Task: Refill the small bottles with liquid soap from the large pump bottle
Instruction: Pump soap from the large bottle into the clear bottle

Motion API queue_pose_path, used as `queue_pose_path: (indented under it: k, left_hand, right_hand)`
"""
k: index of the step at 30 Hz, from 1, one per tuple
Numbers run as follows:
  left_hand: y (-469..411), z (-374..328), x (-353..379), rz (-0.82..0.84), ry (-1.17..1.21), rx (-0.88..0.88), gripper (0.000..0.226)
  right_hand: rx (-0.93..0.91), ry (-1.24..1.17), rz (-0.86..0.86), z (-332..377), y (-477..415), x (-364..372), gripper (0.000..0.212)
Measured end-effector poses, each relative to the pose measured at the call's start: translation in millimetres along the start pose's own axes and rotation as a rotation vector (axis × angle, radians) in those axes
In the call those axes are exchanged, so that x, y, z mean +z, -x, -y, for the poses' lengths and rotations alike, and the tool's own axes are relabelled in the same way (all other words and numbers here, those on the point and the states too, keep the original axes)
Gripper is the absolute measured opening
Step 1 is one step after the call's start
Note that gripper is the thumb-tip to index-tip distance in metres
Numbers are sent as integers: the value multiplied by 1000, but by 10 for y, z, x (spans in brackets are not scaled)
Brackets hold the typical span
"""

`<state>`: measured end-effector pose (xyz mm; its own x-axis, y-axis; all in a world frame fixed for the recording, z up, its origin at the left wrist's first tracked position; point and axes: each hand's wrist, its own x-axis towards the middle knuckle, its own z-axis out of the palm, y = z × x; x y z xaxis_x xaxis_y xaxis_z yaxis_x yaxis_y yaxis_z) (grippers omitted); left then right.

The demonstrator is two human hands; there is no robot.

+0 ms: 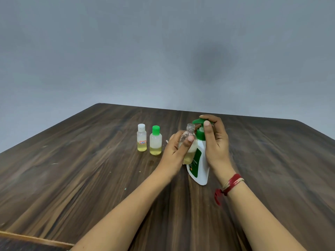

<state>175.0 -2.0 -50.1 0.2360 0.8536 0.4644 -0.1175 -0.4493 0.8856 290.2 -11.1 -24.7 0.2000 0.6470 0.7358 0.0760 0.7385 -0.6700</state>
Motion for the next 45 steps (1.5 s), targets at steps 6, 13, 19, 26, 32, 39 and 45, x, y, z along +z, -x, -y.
queue_pose_path:
  k: [6,13,19,26,32,39,45]
  left_hand:
    - [1,-6,4,0,13,5,47]
    - [15,-18,4,4,4,11,48]
    - [18,-19,-1,11,0,19,49]
    - [32,-38,8,6,11,2,51]
    - [49,-63,11,9,30,-8,50]
    - [48,-57,7,12,16,13,47]
    - [45,-63,9,4,16,2,43]
  right_hand:
    - [3,-22,-14,17,-18,10,14]
    - [4,-23,-4,15,-14,15,13]
    - [9,-2,-10,-2,10,3,14]
    - [-8,-15,-11,6,-7,7,13]
    - [-1,-18,-15,-7,-14,4,11]
    - [-4,-17,-21,4,4,12,13]
    - [-25,-17,-14,-7,-17,0,12]
